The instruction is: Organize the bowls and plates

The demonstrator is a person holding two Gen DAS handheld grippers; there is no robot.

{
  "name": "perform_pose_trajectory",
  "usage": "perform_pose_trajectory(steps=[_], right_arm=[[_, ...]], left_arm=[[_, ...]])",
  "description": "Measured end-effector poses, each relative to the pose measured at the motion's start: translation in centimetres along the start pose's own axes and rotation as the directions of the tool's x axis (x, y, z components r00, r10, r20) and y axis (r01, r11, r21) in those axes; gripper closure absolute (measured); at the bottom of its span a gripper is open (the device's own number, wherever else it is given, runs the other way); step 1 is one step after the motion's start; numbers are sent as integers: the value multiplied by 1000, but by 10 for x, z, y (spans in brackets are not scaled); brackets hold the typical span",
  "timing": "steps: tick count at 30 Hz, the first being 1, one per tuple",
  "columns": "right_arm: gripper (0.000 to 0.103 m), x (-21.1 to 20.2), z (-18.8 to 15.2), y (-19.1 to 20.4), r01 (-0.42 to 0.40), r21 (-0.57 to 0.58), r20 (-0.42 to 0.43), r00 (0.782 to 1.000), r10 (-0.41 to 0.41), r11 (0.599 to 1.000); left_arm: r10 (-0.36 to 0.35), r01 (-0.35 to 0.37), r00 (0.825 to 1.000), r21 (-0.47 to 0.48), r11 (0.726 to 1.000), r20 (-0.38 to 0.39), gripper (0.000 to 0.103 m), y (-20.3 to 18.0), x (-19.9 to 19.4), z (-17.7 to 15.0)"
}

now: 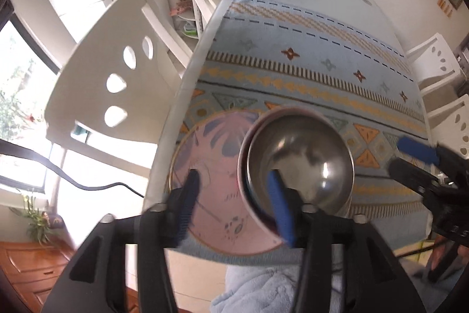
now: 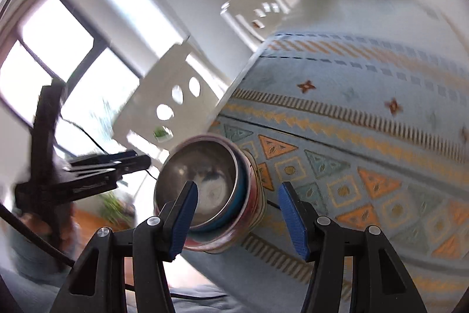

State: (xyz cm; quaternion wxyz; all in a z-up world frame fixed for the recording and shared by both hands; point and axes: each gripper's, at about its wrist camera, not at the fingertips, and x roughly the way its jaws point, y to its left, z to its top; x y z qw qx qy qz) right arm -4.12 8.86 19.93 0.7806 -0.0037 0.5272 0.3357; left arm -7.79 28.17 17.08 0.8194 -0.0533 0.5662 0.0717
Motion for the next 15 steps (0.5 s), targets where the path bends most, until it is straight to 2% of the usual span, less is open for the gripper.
perform_pose_trajectory(steps=[2, 9, 15], right_arm=[[47, 9, -1, 17, 53, -93, -26, 998, -56, 994], [47, 34, -11, 49, 16, -264, -117, 992, -48, 964], [47, 50, -17, 61, -14, -319, -183, 982, -47, 948]], left_arm=[[3, -3, 1000, -31, 1000, -7, 47, 7, 1, -10], [-7, 2, 999, -136, 991, -36, 47, 29, 9, -33], [0, -4, 999, -112, 994, -35, 47, 27, 10, -35]])
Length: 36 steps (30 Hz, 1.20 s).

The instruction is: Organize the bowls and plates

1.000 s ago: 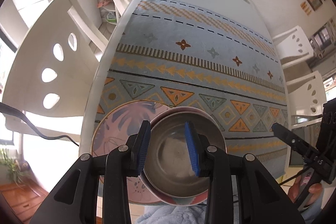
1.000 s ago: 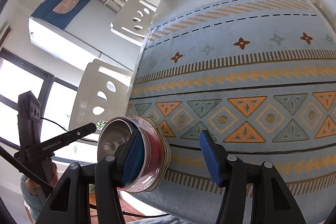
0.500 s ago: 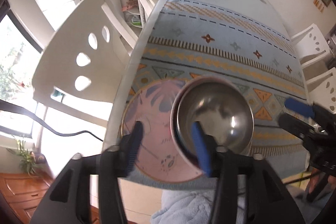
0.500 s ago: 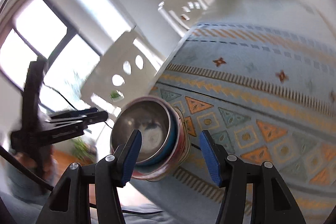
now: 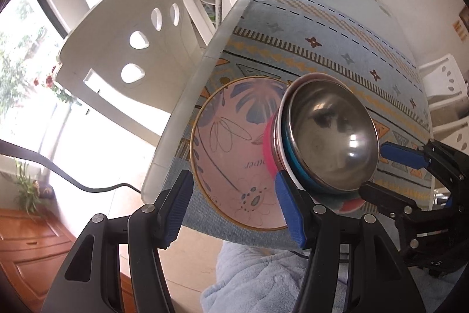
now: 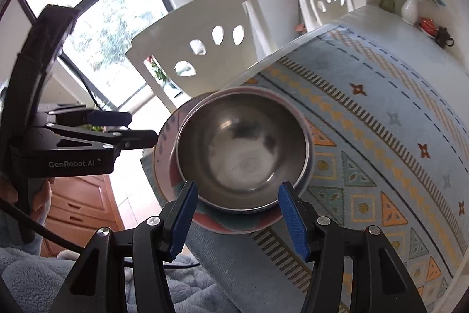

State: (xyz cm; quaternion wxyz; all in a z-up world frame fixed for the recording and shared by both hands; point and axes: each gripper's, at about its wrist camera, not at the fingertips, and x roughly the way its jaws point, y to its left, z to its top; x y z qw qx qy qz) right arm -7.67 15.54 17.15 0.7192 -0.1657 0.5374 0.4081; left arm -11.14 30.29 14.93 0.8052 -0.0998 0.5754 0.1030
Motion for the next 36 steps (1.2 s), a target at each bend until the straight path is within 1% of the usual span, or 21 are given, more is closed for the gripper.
perform_pose_trajectory(steps=[4, 22, 25, 26, 30, 32, 34, 35, 36], right_arm=[[47, 5, 1, 1, 0, -4, -19, 1000, 0, 1000], [47, 3, -2, -6, 8, 36, -15, 1000, -7, 999], [47, 1, -3, -9, -2, 43, -8, 1000, 3, 999], [47, 1, -3, -9, -9, 47, -5, 1000, 9, 999], [47, -3, -5, -24, -46, 106, 21, 999, 44, 993], [47, -6, -8, -34, -68, 144, 38, 997, 63, 987], [47, -7, -11, -45, -94, 190, 56, 995, 85, 977], [47, -7, -12, -51, -108, 211, 62, 993, 97, 971], [47, -6, -15, -57, -122, 232, 67, 992, 109, 965]], left_arm=[[-30, 31, 999, 14, 999, -30, 47, -4, 5, -2], [-35, 37, 998, 45, 998, -45, 47, -16, 3, 0], [-41, 43, 998, 57, 997, -40, 47, -20, -3, 3], [-32, 35, 999, 66, 997, -37, 47, -22, -5, 5], [19, -15, 999, 116, 993, -36, 47, -37, -9, 11], [10, -5, 999, 109, 994, -49, 47, -45, -10, 14], [-23, 29, 997, 85, 996, -74, 47, -51, -8, 17], [-23, 30, 996, 82, 996, -81, 47, -55, -7, 17], [2, 6, 996, 88, 996, -87, 47, -60, -6, 18]])
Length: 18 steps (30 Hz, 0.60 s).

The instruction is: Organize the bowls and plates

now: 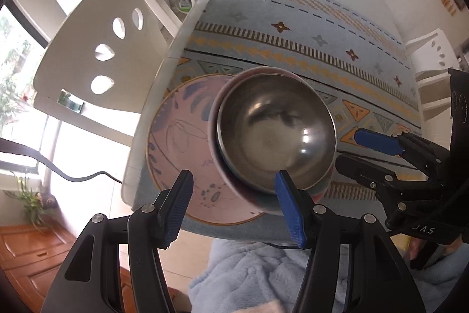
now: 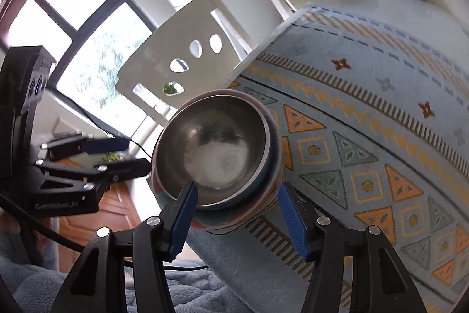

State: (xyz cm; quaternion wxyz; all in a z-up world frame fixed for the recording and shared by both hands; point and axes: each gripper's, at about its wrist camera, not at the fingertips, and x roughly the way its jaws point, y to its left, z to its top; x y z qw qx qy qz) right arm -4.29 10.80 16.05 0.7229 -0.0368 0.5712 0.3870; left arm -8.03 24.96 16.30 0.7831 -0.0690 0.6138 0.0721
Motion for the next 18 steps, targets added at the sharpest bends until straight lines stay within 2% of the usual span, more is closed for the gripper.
perform_pose_trajectory(steps=[3, 9, 13, 18], right_arm=[[47, -1, -3, -14, -29, 42, 10, 1000, 29, 999], [47, 0, -6, -36, -100, 108, 26, 995, 98, 989], [47, 0, -5, -34, -126, 82, 26, 992, 125, 989], [47, 4, -6, -24, -135, 26, -4, 991, 136, 990]], left_arm=[[58, -57, 998, 42, 997, -20, 47, -14, 3, 0], [90, -86, 995, 76, 993, -46, 47, -32, 5, 0], [66, -62, 996, 72, 995, -51, 47, -36, 4, 0], [89, -87, 995, 36, 996, -51, 47, -31, 4, -1]])
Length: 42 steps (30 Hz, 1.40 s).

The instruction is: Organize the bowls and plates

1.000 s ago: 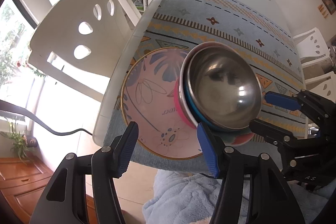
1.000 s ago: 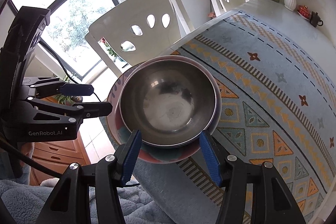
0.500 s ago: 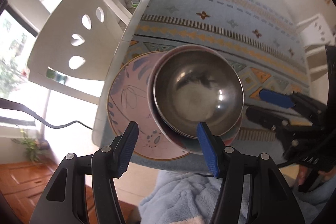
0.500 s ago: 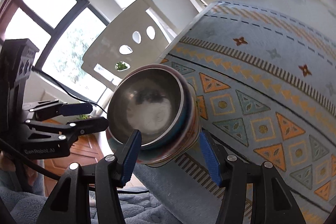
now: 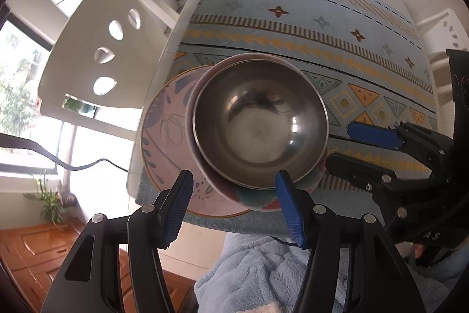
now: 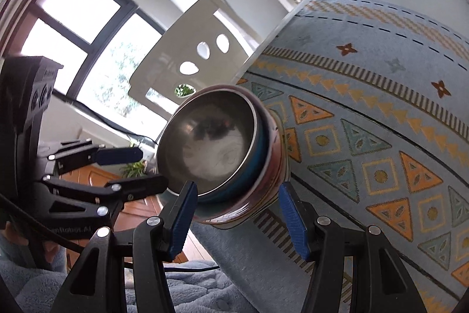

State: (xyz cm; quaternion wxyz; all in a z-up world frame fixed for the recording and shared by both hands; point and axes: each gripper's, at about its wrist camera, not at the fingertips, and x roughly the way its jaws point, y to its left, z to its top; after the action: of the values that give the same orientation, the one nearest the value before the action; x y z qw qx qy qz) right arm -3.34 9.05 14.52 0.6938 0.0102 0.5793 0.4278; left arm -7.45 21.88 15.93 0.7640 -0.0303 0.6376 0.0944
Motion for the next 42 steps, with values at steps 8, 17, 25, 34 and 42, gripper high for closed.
perform_pose_trajectory(steps=[8, 17, 25, 34, 42], right_arm=[[47, 7, 0, 5, -8, -31, -30, 1000, 7, 999], [47, 11, 0, 7, 2, -20, -36, 999, -2, 1000], [47, 3, -1, 5, 46, 2, -12, 999, -46, 999], [47, -34, -3, -17, 147, 76, 99, 983, -154, 986], [47, -77, -27, -76, 339, 297, 127, 912, -389, 892]], left_arm=[[19, -19, 1000, -46, 999, -10, 47, 12, 2, -6], [5, -5, 1000, -44, 999, -4, 47, 17, 3, -4], [23, -25, 998, 26, 999, 50, 47, 11, -7, 17], [-58, 28, 978, 149, 988, 199, 47, -32, -39, 61], [-253, 170, 929, 294, 940, 269, 47, -119, -39, 73]])
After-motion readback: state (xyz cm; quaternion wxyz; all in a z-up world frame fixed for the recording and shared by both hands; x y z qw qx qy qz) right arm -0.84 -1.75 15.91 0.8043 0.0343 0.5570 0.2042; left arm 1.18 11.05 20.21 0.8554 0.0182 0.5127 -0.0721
